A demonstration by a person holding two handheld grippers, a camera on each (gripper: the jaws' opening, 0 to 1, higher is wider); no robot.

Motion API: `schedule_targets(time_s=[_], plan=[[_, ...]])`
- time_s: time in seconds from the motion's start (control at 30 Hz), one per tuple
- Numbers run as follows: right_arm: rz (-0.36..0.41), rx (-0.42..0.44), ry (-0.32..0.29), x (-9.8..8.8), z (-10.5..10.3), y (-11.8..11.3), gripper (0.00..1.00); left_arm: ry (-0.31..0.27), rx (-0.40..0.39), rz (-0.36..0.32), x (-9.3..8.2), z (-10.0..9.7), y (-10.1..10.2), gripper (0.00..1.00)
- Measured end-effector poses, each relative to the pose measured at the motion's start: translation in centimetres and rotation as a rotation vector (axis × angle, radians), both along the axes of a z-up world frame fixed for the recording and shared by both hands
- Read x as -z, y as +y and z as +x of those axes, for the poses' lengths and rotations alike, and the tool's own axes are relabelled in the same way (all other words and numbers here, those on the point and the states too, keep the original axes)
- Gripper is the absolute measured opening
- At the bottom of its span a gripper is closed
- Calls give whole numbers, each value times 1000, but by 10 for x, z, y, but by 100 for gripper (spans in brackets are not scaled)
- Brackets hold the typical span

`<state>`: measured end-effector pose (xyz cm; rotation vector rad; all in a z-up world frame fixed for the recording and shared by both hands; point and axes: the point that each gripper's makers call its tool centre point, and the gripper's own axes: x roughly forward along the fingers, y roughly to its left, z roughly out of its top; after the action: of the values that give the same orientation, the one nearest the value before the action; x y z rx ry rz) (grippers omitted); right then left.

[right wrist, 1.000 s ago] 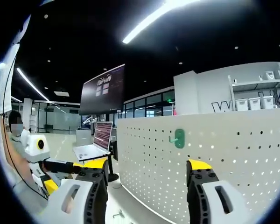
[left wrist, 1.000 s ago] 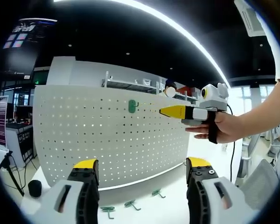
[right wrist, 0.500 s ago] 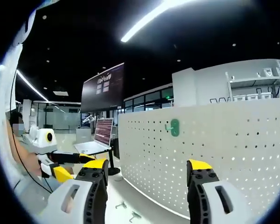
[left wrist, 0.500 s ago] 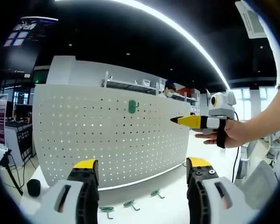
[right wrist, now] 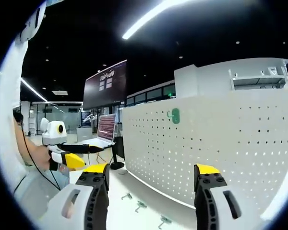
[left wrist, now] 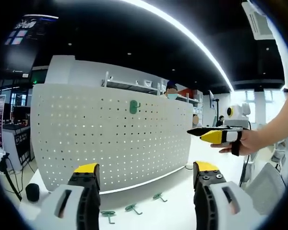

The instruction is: Insert the hook assembly into the mounting plate slot until the hook locks in place.

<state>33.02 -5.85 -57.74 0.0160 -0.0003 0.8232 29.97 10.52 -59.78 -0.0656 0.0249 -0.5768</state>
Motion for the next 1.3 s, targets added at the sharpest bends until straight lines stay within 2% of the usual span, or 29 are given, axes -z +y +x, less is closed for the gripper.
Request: schedule_targets(time_s=[0.53, 1.07, 1.3], plan=[[-12, 47, 47, 28, -21, -26, 72, 21, 21, 41, 12, -10, 8, 83], [-33, 69, 98, 53, -37, -39, 72, 52, 23, 60, 26, -16, 19, 83], [-44, 67, 107, 57, -38, -38, 71, 77, 24, 66, 37, -18, 18, 82]])
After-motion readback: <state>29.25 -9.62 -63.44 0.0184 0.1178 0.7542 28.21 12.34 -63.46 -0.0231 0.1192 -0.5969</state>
